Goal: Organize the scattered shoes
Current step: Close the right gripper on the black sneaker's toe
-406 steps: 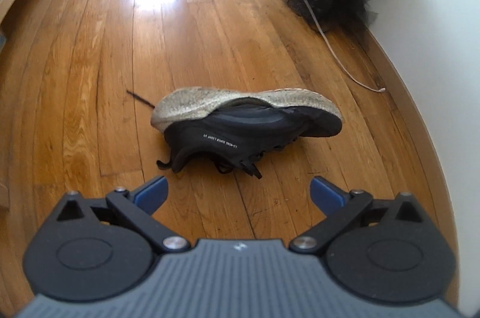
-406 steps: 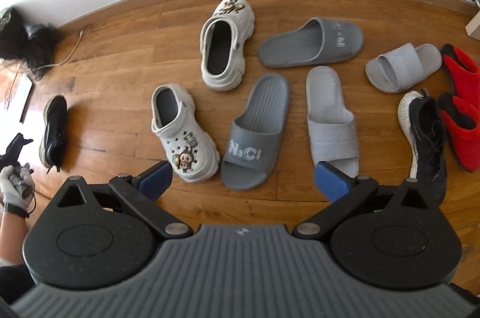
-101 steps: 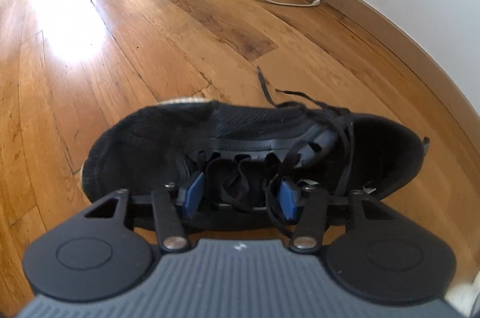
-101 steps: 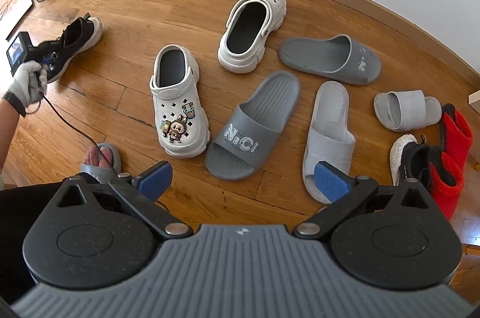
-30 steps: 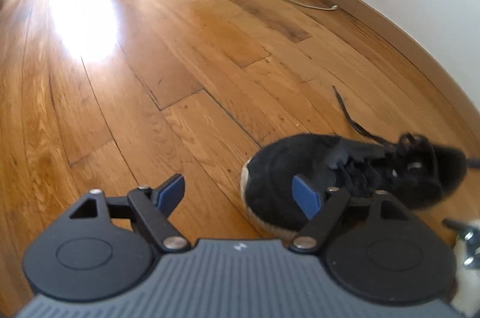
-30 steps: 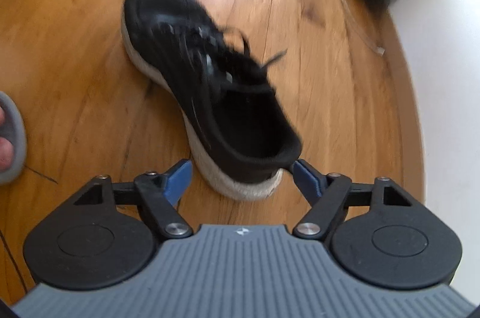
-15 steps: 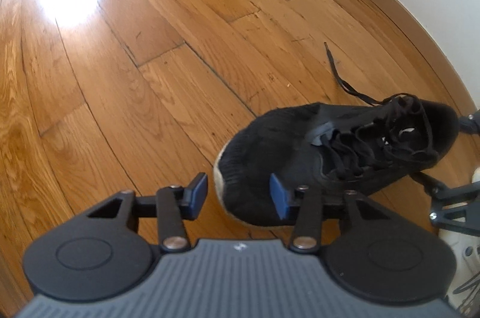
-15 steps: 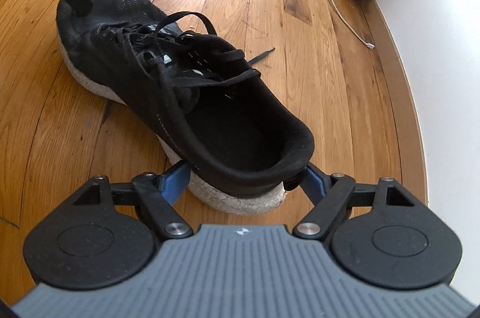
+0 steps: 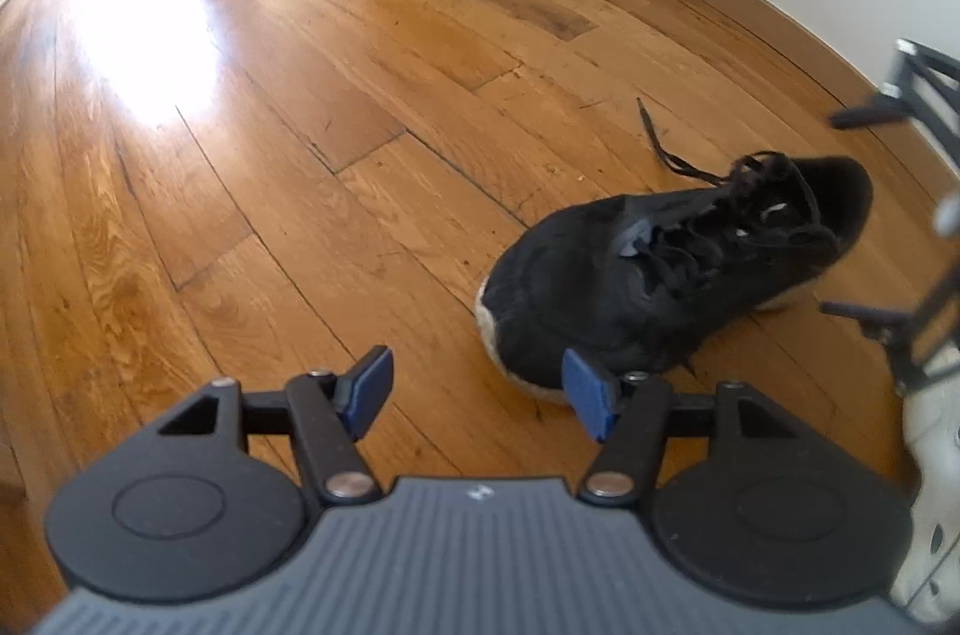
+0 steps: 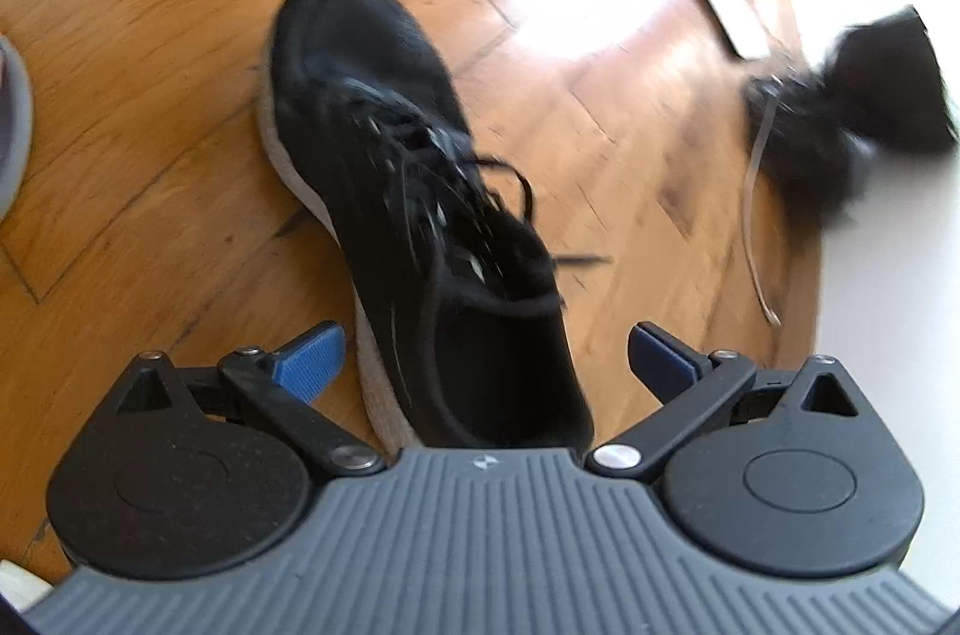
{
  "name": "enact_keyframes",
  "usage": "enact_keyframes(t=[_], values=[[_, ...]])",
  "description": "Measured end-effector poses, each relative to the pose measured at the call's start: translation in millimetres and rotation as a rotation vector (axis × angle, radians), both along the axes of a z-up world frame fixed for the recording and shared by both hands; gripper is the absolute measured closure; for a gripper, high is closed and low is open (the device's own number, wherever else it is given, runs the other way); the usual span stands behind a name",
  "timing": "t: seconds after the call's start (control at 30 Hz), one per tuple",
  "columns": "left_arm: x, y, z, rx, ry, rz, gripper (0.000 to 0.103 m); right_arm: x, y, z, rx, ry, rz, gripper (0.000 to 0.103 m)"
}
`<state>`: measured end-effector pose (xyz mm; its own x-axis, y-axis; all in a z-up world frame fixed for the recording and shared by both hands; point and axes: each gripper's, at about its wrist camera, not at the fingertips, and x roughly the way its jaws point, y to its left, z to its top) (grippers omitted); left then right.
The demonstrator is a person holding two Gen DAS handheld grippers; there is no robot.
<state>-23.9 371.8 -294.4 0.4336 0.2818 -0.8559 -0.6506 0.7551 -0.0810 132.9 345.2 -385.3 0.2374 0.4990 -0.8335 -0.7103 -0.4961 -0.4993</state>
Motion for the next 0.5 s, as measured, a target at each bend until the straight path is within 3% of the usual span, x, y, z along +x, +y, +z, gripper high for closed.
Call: enact_keyframes(t=[0.23, 0.3, 0.33, 0.4, 0.5], values=[[4.3, -13.7, -8.2, -0.044, 0.019, -0.109, 0.040, -11.7, 30.1, -18.5, -0.125, -0.030, 0.087, 0.002], [3.2, -14.6, -10.8, -0.048, 0.029, -0.127, 0.040, -15.1, 38.7, -23.8, -0.161, -0.039, 0.112, 0.016], [1.8, -14.2, -12.1, -0.053, 0.034, -0.136, 0.040, -16.8, 43.0, -26.4, -0.179, -0.043, 0.124, 0.032], [-2.2, -12.6, -13.9, -0.069, 0.036, -0.159, 0.040, -20.1, 51.6, -31.7, -0.215, -0.052, 0.149, 0.035], [-7.6, -13.0, -15.1, -0.057, 0.044, -0.184, 0.039, -23.5, 52.8, -34.6, -0.191, -0.113, 0.208, 0.044]])
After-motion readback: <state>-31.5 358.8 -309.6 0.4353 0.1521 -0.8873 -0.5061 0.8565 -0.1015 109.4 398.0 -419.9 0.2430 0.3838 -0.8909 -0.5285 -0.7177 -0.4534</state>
